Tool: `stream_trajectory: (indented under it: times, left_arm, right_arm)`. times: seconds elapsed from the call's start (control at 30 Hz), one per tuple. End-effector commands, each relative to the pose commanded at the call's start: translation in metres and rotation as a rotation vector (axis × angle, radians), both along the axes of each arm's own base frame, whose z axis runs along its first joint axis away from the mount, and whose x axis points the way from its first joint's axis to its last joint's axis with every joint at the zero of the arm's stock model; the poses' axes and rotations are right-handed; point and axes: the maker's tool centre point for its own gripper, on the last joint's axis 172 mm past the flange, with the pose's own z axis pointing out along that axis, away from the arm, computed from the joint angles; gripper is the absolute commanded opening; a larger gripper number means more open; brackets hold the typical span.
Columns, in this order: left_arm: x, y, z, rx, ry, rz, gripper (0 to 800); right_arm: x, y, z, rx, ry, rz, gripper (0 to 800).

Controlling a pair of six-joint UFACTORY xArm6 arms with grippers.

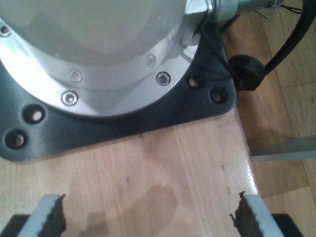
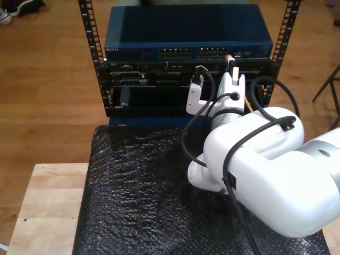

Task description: Grab the cable and plug it in

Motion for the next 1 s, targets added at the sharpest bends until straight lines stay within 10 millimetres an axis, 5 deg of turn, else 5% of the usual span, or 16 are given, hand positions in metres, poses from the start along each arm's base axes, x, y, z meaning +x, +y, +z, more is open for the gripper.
stream_trajectory:
  times: [1.0]
  left_arm:
    - [0.0,-0.001,0.0,-0.001,0.0,0.0,800]
  right_arm:
    - [0.017,-0.005,0.001,-0.008,-0.018,-0.018,0]
